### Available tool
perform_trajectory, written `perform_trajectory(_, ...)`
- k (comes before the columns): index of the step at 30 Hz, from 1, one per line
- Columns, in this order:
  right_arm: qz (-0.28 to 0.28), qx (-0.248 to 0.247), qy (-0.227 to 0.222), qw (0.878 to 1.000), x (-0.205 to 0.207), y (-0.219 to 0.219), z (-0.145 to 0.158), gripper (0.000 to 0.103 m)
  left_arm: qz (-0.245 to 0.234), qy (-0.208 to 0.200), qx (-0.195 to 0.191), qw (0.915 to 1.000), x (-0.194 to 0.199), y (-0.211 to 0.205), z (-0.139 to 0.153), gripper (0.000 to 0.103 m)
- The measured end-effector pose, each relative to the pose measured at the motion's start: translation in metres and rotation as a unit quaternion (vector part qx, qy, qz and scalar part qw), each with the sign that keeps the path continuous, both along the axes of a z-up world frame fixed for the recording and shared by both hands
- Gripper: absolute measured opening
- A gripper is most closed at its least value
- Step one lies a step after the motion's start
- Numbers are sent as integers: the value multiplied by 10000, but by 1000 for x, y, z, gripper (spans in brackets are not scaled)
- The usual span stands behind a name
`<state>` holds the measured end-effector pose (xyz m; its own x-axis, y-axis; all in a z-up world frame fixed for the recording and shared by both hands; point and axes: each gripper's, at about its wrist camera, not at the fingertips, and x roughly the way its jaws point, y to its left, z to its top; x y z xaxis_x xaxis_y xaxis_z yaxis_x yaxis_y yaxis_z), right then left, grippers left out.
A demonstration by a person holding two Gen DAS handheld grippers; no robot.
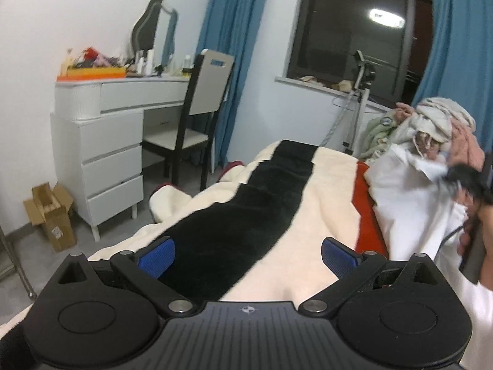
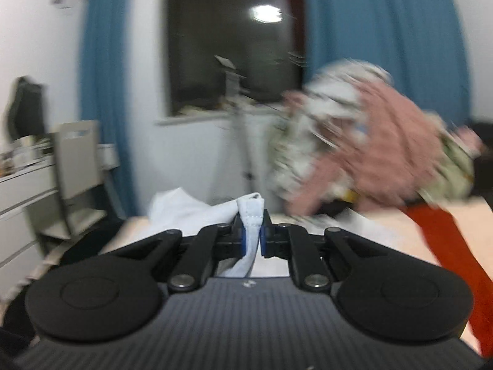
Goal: Fold clothes
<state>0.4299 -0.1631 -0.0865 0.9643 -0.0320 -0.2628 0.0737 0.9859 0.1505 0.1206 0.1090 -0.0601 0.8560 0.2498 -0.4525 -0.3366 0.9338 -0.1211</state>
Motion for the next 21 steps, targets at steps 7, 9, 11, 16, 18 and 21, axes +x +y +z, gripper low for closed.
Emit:
perform_trajectory(7,54,605,755,9953,5,-57,-47,88,-406,192,405,9982,13,-33,-14,102)
perform_trajectory(9,183,475,683,9964,-5,-52,-42,88,-511,214,504,9972,16,-41,-18,102)
perform_trajectory(11,274,340,630,9971,-18,-47,-35,89,-589,192,539,9966,17,-46,-19,102)
perform_trajectory(16,412,216,449,9979,-76,-43,-5,89,-787,75,515,9955,11,-55,-17,102)
perform_trajectory(18,445,228,426,9978,-107,-45,9,89,-859,52,365,9956,6,-55,-14,102)
perform_trajectory(21,483,258,407,9977,-169,-46,26,89,-1042,-1,250,9942,-5,-58,-8,102)
